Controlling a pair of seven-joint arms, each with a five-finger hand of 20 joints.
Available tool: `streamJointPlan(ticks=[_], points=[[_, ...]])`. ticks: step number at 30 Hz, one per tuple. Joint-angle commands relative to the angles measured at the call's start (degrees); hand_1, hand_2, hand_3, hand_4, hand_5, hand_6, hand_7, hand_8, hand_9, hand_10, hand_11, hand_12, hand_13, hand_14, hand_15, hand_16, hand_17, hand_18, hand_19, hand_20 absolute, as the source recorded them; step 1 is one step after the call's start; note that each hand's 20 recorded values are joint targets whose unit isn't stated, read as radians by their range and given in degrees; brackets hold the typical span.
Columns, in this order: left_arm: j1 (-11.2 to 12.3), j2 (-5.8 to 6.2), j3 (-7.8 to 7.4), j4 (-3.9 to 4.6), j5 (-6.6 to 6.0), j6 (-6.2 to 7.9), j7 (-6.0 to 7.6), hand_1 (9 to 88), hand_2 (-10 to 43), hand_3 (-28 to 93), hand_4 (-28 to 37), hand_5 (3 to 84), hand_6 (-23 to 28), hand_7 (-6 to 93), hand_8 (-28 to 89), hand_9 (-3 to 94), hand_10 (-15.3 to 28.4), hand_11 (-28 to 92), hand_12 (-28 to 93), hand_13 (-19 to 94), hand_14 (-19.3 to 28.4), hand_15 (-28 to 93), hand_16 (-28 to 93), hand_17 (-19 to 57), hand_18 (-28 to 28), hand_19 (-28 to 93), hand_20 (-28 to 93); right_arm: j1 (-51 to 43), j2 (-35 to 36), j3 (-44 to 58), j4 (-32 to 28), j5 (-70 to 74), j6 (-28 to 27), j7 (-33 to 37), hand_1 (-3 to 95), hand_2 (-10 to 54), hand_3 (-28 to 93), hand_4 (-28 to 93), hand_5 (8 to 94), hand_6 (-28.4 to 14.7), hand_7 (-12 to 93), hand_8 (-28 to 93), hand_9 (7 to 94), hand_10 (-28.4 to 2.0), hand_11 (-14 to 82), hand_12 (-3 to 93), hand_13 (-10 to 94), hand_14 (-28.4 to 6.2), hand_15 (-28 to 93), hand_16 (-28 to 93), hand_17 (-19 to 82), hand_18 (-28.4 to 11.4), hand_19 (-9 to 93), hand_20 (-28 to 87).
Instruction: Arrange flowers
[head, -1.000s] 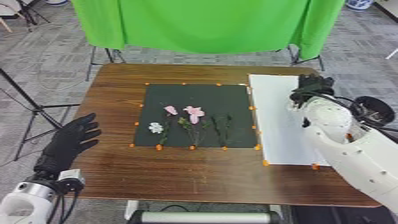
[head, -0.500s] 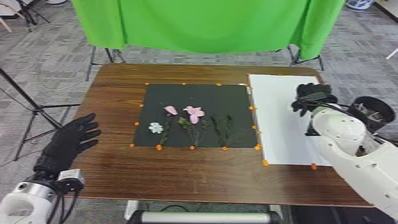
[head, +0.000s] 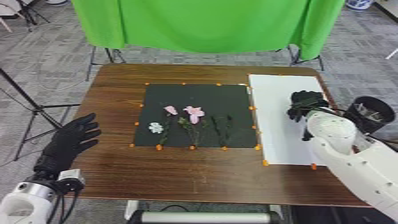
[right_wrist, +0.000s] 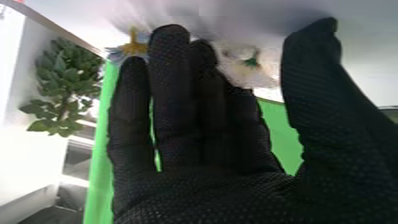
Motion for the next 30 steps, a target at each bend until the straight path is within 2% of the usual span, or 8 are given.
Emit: streamJointPlan(ticks=[1,7,13,17,19,25,30], points=[[0.3,-0.7,-0.02,-0.21,-0.4,0.54,-0.13,27.4,-6.6,70,-24.9,28.1,3.7,25.0,-13,22.9,11.8,31,16,18,13.5,39,-1,-7.6,21.6,49,10,-0.5,0.7,-1.6,1.0,-4.0,11.3,-1.5,45.9,-7.9,83,-28,62.6,3.1,54,-5,80.8,-5.3,19.5,41.4,75,-1.9,53,28,26,-19.5,78,32],[0.6,-0.51,-0.15,-0.3,-0.53,0.59,0.26,27.4,-6.6,70,-24.9,28.1,3.6,24.9,-13,22.9,11.8,31,16,18,13.6,39,-1,-7.6,21.6,49,10,-1.5,0.3,-0.4,-1.3,-4.9,14.3,-3.1,46.6,-9.4,85,-28,70.3,3.9,51,-5,86.8,-4.5,20.6,45.6,80,-2.4,59,23,29,-19.3,81,33],[0.3,-0.63,0.23,-0.26,-0.44,0.58,0.0,27.4,-6.6,70,-24.9,28.1,3.7,24.9,-13,22.9,11.8,31,16,18,13.6,39,-1,-7.5,21.6,49,10,-2.4,-2.2,0.2,-8.8,-6.4,16.9,-8.5,46.5,-9.5,86,-28,71.3,3.7,51,-5,87.5,-4.8,20.2,46.3,80,-2.4,60,23,29,-19.4,81,33],[-0.6,-0.68,0.66,0.02,-0.09,-0.12,-0.57,27.3,-6.6,70,-25.0,28.1,3.7,24.9,-13,22.9,11.8,31,16,18,13.6,39,-1,-7.5,21.5,49,10,-2.4,-5.9,-0.1,-11.3,-9.2,16.7,-15.2,46.5,-9.5,86,-28,71.4,3.7,50,-5,87.6,-4.7,20.0,46.4,80,-2.4,60,23,29,-19.4,81,33],[-0.8,-0.63,0.72,0.05,0.04,-0.27,-0.82,27.3,-6.4,70,-25.0,28.1,3.7,24.9,-13,22.9,11.8,31,16,18,13.6,39,-1,-7.5,21.5,49,10,-0.7,-7.1,-3.1,-12.4,-9.4,15.9,-16.1,46.5,-9.5,86,-28,71.4,3.7,50,-5,87.6,-4.7,20.0,46.6,80,-2.3,60,24,29,-19.3,81,33],[-1.3,-0.6,0.9,0.29,0.26,-0.79,-1.3,27.3,-6.3,70,-25.1,28.1,3.6,25.0,-13,22.9,11.8,31,16,18,13.6,39,-1,-7.5,21.5,49,10,2.4,-9.6,-8.9,-12.2,-9.6,15.2,-19.3,46.5,-9.5,85,-28,71.0,3.8,51,-5,87.2,-4.7,19.7,46.7,79,-2.3,60,25,29,-19.3,81,33],[-1.2,-0.43,0.9,0.32,0.16,-0.71,-1.28,27.2,-6.3,70,-24.9,28.1,3.6,25.0,-13,22.9,11.9,31,16,18,13.6,39,-1,-7.5,21.6,49,10,3.4,-11.3,-12.0,-10.8,-11.4,14.3,-20.5,46.3,-9.5,85,-28,70.8,3.7,51,-5,86.7,-4.8,19.6,46.6,79,-2.2,60,25,28,-19.1,81,33]])
